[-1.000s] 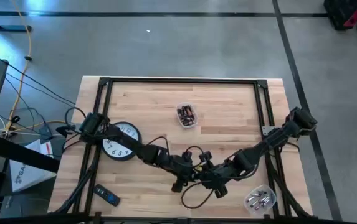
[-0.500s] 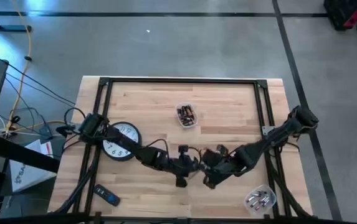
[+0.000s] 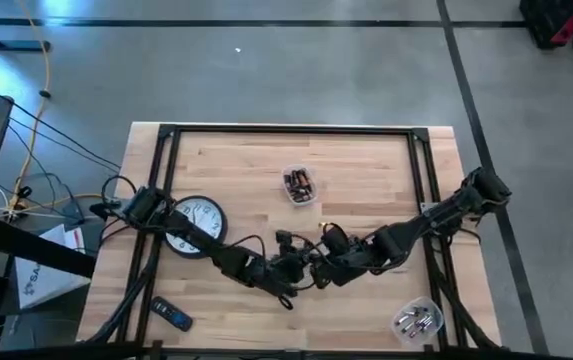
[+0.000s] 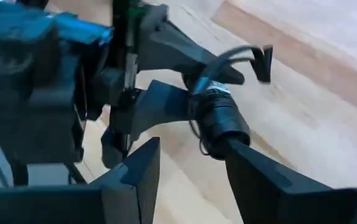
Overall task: Insert battery
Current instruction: Open the lid of the black flashlight
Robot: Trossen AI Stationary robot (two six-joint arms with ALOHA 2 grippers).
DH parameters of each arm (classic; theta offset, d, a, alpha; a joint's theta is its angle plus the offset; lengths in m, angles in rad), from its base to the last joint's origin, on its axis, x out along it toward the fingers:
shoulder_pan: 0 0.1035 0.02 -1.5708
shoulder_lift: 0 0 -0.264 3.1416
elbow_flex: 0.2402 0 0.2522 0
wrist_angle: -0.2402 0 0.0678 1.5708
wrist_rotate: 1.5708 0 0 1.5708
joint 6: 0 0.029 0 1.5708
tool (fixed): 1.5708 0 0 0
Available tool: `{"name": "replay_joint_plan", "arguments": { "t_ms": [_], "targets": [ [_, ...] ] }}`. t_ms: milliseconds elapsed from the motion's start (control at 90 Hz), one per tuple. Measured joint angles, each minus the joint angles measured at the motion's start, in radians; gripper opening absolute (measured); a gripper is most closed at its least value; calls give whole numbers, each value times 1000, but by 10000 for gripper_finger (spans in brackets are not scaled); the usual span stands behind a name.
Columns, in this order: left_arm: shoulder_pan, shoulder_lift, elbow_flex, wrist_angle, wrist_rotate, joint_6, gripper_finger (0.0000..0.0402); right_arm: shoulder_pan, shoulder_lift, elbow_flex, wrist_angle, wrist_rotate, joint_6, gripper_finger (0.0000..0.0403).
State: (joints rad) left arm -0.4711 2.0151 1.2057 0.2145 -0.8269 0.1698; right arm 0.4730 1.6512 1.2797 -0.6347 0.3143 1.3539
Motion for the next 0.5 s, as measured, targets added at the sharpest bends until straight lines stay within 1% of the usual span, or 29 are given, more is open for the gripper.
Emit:
{"name": "replay_joint_plan", "arguments": {
  "t_ms": [89, 222, 344, 500],
  "targets": [
    [-8, -5, 0, 6, -36, 11, 97, -1, -10, 3, 2, 7, 0, 147],
    [-11, -8, 1, 27, -71, 16, 97, -1, -32, 32, -56, 42, 2, 147],
    [-17, -10, 3, 62, -107, 37, 97, 4, -43, 36, -118, 70, 45, 147],
    [-29, -10, 3, 102, -126, 100, 97, 6, -45, 35, -135, 64, 116, 147]
  ]
}}
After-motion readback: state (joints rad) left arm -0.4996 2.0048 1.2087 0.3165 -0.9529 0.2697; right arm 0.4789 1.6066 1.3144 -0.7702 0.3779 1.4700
